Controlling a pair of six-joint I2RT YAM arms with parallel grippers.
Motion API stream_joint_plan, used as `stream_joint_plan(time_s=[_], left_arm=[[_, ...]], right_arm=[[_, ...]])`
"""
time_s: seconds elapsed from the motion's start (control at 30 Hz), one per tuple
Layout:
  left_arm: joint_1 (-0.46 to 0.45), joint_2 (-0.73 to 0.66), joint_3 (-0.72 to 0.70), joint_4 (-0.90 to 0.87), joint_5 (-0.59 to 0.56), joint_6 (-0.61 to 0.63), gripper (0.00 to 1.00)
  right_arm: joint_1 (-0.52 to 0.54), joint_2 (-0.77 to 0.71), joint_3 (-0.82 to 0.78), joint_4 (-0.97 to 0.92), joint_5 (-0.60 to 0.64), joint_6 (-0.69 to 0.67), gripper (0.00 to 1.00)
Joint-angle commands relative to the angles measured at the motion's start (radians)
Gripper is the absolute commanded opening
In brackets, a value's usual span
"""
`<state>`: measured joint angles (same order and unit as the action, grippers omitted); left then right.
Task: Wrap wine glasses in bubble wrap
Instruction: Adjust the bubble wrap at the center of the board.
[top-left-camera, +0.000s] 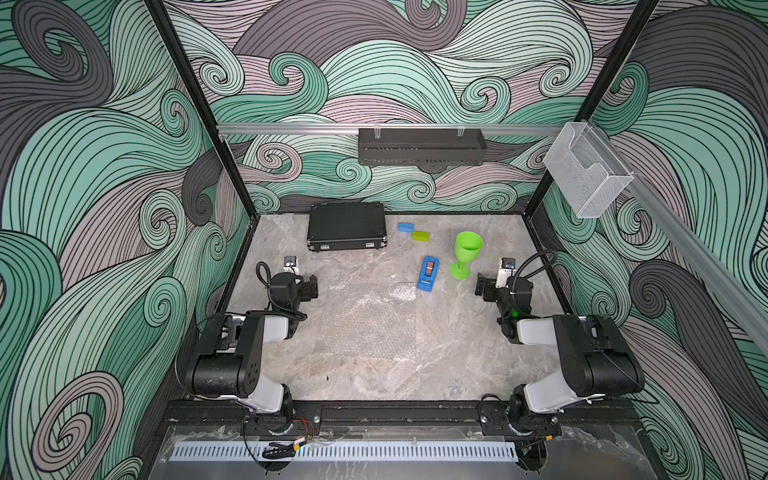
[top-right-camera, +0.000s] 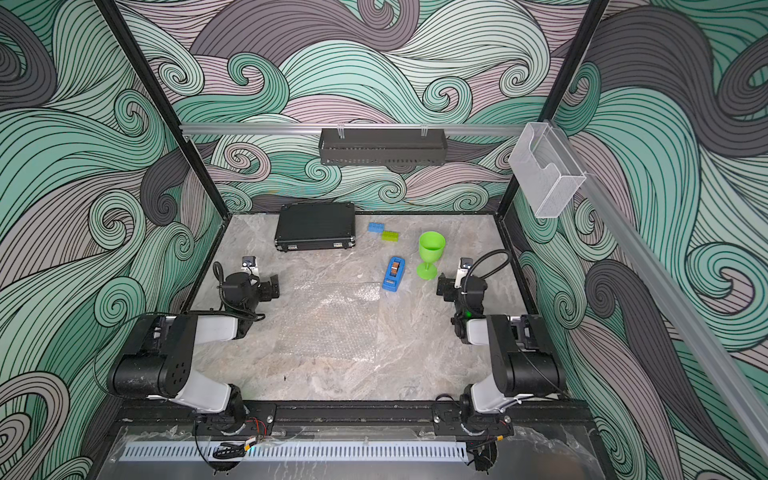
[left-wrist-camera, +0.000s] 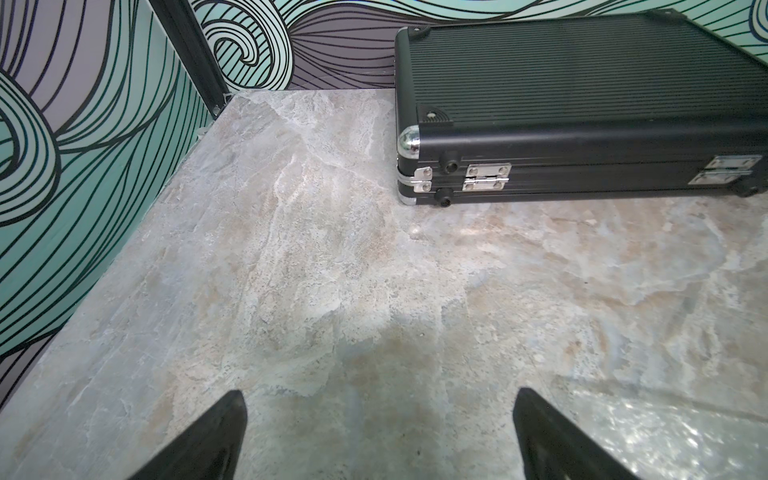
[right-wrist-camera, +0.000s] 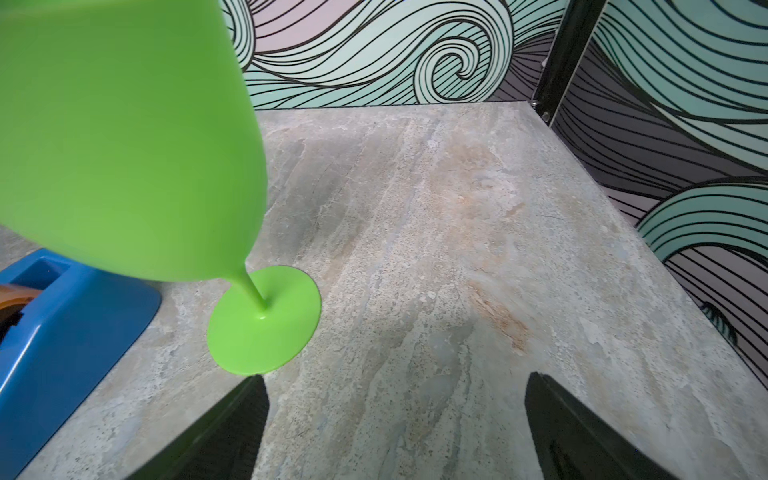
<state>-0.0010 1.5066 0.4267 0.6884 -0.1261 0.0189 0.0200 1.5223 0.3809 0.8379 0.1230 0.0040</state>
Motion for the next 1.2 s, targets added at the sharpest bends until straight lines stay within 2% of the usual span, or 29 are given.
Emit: stream_joint_plan(time_s=[0.0, 0.1, 0.13, 0.23, 0.27, 0.3, 0.43, 0.57, 0.7, 0.8, 0.9, 1.03, 1.17], left_arm=[[-0.012, -0.077, 0.068, -0.139, 0.037, 0.027, 0.99], [-0.015, -0.154, 0.228, -0.415, 0.159, 0.103, 0.98], [-0.016, -0.159, 0.293, -0.516, 0.221, 0.13, 0.99], [-0.034, -0.124, 0.533, -0.904, 0.45, 0.296, 0.99], [-0.049, -0.107, 0.591, -1.003, 0.498, 0.338, 0.99], [-0.074, -0.092, 0.64, -1.077, 0.515, 0.365, 0.99], [-0.186, -0.028, 0.669, -1.162, 0.459, 0.43, 0.99], [-0.321, 0.022, 0.638, -1.151, 0.362, 0.477, 0.99], [-0.391, 0.122, 0.645, -1.134, 0.311, 0.486, 0.99], [-0.427, 0.206, 0.684, -1.135, 0.273, 0.514, 0.99], [-0.454, 0.3, 0.769, -1.157, 0.234, 0.506, 0.99], [-0.47, 0.466, 0.965, -1.271, 0.158, 0.443, 0.99], [-0.47, 0.572, 1.071, -1.295, 0.043, 0.405, 0.99]], right_arm=[[0.01, -0.088, 0.015, -0.052, 0.09, 0.027, 1.0], [0.022, -0.264, 0.052, -0.252, 0.151, 0.067, 1.0], [0.021, -0.323, 0.081, -0.36, 0.176, 0.131, 1.0], [0.018, -0.486, 0.207, -0.755, 0.29, 0.469, 1.0], [0.006, -0.523, 0.234, -0.812, 0.243, 0.492, 0.99], [0.002, -0.546, 0.252, -0.825, 0.166, 0.46, 1.0], [0.005, -0.537, 0.373, -0.956, -0.001, 0.411, 0.99], [0.013, -0.436, 0.541, -1.128, -0.148, 0.361, 0.99], [0.036, -0.291, 0.757, -1.338, -0.153, 0.324, 0.94], [0.044, -0.172, 0.882, -1.404, -0.182, 0.296, 0.89], [0.044, -0.068, 0.982, -1.45, -0.169, 0.295, 0.84], [0.049, 0.075, 1.1, -1.508, -0.219, 0.299, 0.75], [0.051, 0.184, 1.199, -1.582, -0.218, 0.288, 0.73]])
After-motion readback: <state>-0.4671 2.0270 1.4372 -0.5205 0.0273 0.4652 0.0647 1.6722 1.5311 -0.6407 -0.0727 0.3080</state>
